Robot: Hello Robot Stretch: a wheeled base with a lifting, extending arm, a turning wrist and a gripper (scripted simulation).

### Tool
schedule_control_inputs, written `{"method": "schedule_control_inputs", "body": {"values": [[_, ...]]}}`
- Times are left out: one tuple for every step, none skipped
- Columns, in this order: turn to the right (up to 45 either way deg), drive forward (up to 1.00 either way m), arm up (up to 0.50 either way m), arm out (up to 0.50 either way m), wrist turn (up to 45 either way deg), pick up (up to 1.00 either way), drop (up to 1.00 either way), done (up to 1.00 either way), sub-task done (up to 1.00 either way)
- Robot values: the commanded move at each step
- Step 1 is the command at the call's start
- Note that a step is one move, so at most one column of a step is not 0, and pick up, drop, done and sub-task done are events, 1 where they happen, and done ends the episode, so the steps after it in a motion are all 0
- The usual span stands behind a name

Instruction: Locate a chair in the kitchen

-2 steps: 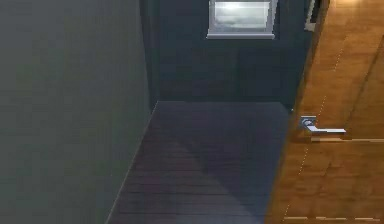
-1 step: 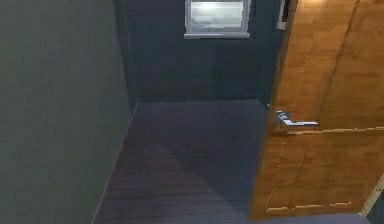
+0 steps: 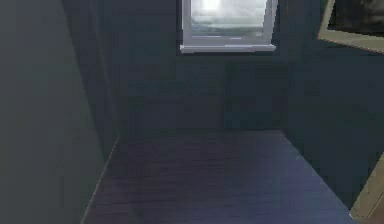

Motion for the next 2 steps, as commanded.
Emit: {"method": "schedule_control_inputs", "body": {"values": [[3.0, 0.00, 0.00, 0.00, 0.0, 0.00, 0.00, 0.00, 0.00], [0.0, 0.20, 0.00, 0.00, 0.0, 0.00, 0.00, 0.00, 0.00]]}}
